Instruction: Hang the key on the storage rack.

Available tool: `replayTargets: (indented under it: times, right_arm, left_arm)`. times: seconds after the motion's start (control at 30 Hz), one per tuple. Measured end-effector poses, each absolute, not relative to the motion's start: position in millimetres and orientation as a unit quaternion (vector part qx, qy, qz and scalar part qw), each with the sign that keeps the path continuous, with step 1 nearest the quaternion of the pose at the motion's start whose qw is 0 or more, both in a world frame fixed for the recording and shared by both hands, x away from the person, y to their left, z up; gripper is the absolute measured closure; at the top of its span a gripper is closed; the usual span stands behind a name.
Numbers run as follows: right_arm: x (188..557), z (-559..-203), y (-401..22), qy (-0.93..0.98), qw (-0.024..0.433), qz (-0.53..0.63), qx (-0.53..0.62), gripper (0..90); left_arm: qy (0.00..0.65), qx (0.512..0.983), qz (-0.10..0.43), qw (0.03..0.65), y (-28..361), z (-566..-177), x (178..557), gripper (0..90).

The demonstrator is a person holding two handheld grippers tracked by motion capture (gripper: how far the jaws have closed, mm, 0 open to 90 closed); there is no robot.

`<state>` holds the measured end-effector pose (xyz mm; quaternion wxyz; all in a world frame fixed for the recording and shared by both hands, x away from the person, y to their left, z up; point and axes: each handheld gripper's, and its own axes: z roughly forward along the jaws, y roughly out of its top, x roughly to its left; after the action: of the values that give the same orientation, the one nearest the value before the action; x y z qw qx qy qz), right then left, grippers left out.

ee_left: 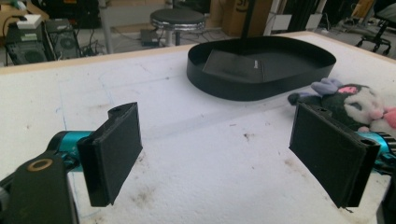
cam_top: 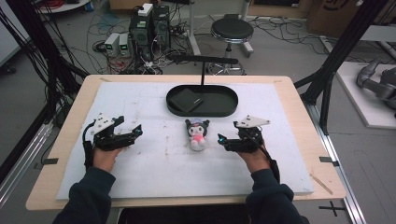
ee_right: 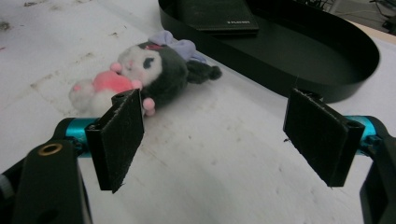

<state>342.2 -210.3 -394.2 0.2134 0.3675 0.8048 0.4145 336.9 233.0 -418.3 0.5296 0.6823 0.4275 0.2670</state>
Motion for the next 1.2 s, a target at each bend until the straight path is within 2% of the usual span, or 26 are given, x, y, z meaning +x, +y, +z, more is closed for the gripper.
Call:
replayTargets:
  times: [0.3,0.53,0.6,0.73,0.93,0.97,1.03,1.1,1.2]
  right_arm:
    - [354.0,-396.7,-158.4,0.817,0.205,0.407,0.352,20.7]
    - [367.2,-409.9,-119.6,0.825,0.214,0.356,0.382,20.5]
    - [370.0,-415.1,-113.1,0.831,0.198,0.355,0.379,18.2]
    - [371.7,-419.5,-102.8,0.843,0.186,0.348,0.365,19.5]
    - [372.5,-413.9,-107.3,0.858,0.162,0.343,0.348,40.9]
    - [373.0,-412.6,-109.7,0.861,0.153,0.347,0.339,47.7]
    - [373.0,-409.6,-114.8,0.871,0.142,0.348,0.315,68.8]
    - [373.0,-407.3,-118.8,0.873,0.142,0.351,0.306,73.8]
    - [374.9,-406.3,-126.2,0.876,0.136,0.355,0.298,73.8]
  left_arm:
    - [0.435,0.675,0.271,0.531,237.6,-418.2,337.4,16.8]
    - [0.444,0.673,0.267,0.528,240.2,-418.9,338.4,16.9]
    - [0.446,0.671,0.267,0.529,240.6,-419.1,338.5,16.9]
    - [0.447,0.671,0.266,0.529,241.6,-419.3,338.8,17.1]
    - [0.450,0.670,0.261,0.530,242.2,-419.7,339.2,17.4]
    - [0.451,0.670,0.261,0.529,242.3,-419.7,339.3,17.4]
    - [0.451,0.670,0.262,0.528,242.3,-419.8,339.4,17.6]
    - [0.451,0.669,0.262,0.529,242.4,-419.9,339.6,17.7]
    - [0.453,0.668,0.263,0.529,242.7,-419.8,339.7,17.8]
